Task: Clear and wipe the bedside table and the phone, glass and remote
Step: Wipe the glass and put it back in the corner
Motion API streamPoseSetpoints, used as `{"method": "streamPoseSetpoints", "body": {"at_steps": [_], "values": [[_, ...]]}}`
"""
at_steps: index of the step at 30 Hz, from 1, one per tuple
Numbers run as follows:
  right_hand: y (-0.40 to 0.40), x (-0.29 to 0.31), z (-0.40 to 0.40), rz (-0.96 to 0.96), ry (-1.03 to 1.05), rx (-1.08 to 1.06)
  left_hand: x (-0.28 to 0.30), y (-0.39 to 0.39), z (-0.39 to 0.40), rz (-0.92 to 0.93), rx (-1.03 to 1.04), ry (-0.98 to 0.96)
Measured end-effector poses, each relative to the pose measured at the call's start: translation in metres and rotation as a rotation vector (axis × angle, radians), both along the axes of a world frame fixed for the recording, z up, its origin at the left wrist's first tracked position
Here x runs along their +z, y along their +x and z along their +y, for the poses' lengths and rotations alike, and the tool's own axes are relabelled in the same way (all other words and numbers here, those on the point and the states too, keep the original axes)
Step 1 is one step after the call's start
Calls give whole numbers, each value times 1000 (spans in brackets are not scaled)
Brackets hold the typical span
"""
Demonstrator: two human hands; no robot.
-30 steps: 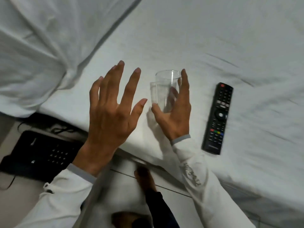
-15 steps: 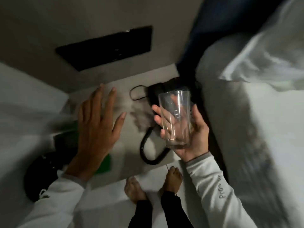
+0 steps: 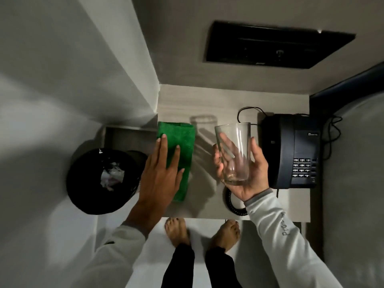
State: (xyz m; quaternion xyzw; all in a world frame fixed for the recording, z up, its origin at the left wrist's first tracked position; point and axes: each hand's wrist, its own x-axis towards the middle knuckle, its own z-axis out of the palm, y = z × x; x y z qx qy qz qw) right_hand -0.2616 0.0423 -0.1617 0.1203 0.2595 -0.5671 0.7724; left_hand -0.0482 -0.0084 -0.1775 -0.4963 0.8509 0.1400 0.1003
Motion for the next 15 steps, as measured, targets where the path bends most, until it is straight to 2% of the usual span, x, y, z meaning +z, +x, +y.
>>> {"method": "streamPoseSetpoints", "body": {"at_steps": [5,9,15], "values": [[-5,-1,21,76,82,-84,0,-18,0,-91,27,99],[-10,-2,35,101,120,-116,-1,-26,-1,-156,51,89],[-8,7,46,56,60,-183,20,-22,4,-160,-115,47]]}}
